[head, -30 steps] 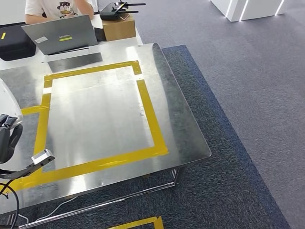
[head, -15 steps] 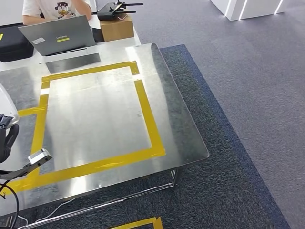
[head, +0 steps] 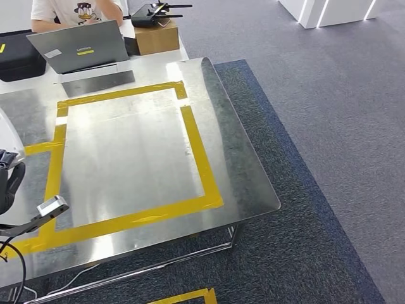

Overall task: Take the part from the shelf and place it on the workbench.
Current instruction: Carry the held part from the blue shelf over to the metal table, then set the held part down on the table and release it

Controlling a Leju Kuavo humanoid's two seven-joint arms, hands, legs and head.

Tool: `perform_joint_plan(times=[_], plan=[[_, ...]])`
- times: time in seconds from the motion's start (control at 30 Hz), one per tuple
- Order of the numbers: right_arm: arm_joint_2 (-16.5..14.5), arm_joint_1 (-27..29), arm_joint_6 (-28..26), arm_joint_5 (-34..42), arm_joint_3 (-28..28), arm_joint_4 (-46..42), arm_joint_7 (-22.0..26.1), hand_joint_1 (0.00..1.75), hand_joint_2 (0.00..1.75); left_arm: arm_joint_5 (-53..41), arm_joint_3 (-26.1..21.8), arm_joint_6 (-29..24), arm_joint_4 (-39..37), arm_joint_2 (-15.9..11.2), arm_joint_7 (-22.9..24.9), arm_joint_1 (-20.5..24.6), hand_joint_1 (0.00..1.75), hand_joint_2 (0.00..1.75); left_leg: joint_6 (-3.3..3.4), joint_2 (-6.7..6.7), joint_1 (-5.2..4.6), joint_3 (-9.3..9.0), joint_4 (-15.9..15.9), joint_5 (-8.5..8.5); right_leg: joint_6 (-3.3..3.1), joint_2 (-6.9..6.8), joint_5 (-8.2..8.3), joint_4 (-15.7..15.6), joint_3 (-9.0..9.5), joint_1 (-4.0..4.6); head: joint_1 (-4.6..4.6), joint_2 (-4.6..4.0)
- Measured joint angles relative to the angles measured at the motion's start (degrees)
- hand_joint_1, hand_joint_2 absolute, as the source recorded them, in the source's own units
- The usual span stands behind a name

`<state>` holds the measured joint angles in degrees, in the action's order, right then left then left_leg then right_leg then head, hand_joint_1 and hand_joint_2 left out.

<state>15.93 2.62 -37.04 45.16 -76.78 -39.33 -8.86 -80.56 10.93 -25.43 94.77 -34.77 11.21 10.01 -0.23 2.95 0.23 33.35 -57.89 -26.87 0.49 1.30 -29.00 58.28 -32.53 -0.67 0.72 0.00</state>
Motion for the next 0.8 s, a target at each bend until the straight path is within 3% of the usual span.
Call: perform_joint_plan(times=[0.27,0.8], plan=[[-0.46,-0.57,2.01,1.52,-0.22,1.22,1.8,0.0,0.0,0.01,0.71,2.66,-0.98,-0.62,0.04,2.43,1.75,1.75,0.0,0.0,0.0,-0.01,-0.03,0.0,0.02,-0.01,0.01,0.0,0.0,0.0,0.01,0.0],[-4.89,-1.99,6.82,4.15,-0.67,9.84,5.03,0.0,0.0,-1.75,7.27,23.76,-12.72,-2.99,5.18,12.23,1.75,1.75,0.0,0.0,0.0,0.0,-0.03,0.0,0.03,0.01,0.02,0.0,0.01,0.0,0.01,0.0]])
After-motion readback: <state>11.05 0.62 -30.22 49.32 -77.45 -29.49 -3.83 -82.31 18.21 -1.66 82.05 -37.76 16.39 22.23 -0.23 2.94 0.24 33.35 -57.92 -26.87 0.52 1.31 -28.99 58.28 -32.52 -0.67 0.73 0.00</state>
